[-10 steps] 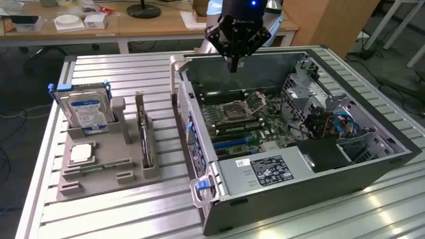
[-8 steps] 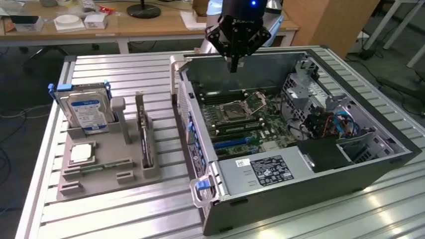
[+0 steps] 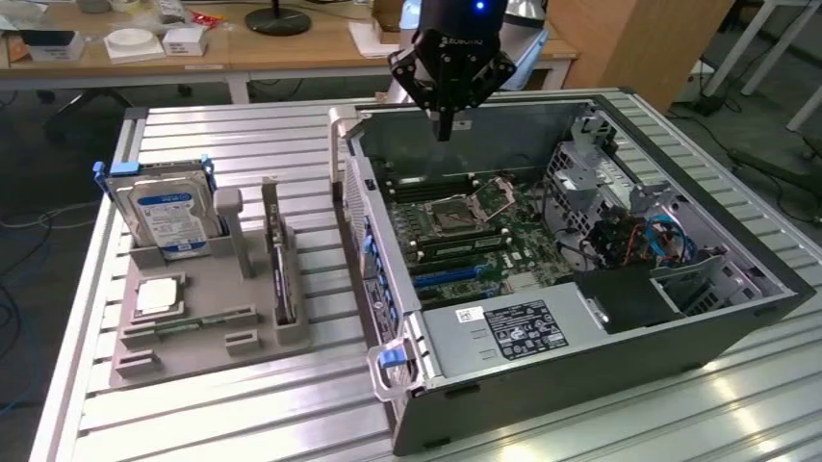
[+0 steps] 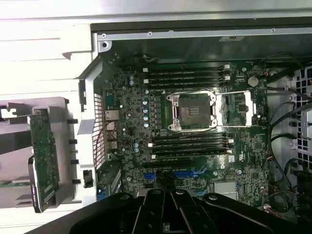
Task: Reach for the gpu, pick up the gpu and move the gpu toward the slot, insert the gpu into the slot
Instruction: 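Reach for the gpu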
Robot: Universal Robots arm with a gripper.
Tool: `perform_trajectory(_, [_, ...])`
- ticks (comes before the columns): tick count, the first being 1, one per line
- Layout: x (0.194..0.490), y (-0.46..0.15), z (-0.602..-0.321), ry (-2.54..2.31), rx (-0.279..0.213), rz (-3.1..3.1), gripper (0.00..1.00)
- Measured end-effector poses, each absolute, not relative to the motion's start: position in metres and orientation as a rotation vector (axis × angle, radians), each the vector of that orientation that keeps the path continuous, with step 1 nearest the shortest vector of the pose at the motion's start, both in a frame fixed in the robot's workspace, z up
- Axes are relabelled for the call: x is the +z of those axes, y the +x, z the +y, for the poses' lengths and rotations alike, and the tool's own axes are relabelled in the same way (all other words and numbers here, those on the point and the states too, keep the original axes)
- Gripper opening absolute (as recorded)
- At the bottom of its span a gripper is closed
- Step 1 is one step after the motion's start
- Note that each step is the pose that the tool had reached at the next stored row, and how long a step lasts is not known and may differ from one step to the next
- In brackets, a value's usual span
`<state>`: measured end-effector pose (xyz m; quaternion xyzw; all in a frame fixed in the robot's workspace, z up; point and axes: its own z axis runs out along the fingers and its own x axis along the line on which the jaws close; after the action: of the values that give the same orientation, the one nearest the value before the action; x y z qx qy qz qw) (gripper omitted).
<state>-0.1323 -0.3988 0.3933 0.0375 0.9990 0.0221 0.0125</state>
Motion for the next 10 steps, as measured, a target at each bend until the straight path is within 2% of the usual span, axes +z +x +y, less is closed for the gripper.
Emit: perform_trajectory(10, [0.393, -0.152, -0.399, 0.117, 0.069, 3.114, 0.10])
